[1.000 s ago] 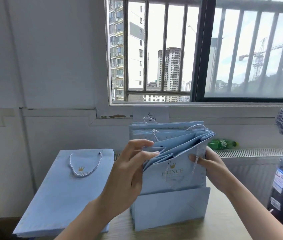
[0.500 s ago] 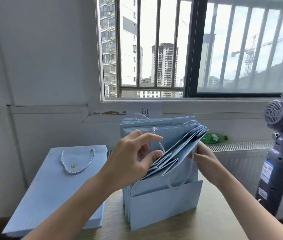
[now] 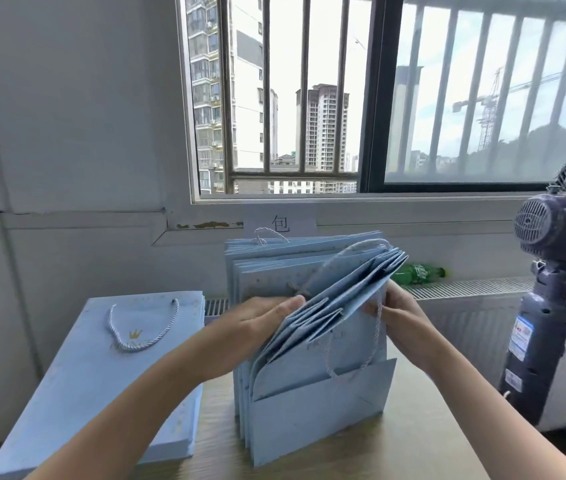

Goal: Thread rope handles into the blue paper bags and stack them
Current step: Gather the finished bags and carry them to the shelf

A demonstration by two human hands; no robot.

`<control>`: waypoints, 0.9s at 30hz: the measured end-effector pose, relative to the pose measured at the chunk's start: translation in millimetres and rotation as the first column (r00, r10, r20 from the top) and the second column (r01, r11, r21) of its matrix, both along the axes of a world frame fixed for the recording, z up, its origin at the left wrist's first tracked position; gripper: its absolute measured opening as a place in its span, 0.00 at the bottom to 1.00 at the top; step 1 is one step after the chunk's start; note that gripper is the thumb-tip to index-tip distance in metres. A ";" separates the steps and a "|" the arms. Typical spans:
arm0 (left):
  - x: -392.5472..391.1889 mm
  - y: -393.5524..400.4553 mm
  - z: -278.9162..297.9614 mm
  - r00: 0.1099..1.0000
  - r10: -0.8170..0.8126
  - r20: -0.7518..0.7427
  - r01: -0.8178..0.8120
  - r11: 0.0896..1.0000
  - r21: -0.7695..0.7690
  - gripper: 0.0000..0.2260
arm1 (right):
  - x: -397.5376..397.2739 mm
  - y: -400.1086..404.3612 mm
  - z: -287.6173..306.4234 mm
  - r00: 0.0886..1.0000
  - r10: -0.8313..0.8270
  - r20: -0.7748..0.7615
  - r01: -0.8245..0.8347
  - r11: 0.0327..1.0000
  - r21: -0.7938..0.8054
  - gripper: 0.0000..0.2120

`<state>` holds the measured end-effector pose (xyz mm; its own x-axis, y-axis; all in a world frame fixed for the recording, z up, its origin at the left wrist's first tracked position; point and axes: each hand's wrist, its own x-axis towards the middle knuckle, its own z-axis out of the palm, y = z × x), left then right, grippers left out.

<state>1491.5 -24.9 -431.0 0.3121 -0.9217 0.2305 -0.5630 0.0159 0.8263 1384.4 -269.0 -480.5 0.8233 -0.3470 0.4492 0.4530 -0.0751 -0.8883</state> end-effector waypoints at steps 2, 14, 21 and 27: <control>1.5 6.2 -5.4 0.966 0.244 -0.087 -0.236 0.967 0.095 0.36 | 1.9 -2.5 -1.3 1.000 -0.009 -0.009 0.009 1.000 0.009 0.24; 0.7 16.5 -18.1 0.648 0.692 0.318 -0.473 0.693 -0.544 0.14 | 2.4 -4.0 -0.8 1.000 0.002 -0.025 -0.002 1.000 0.006 0.26; -1.1 14.4 -14.5 0.753 0.309 -0.581 -0.534 0.803 -0.265 0.20 | 2.7 -1.7 -0.2 0.999 -0.019 -0.038 0.020 1.000 0.019 0.35; 4.1 16.2 -12.4 0.773 0.409 -0.485 -0.630 0.582 -0.514 0.18 | 2.5 0.9 0.9 0.998 -0.022 -0.060 0.024 0.999 0.041 0.32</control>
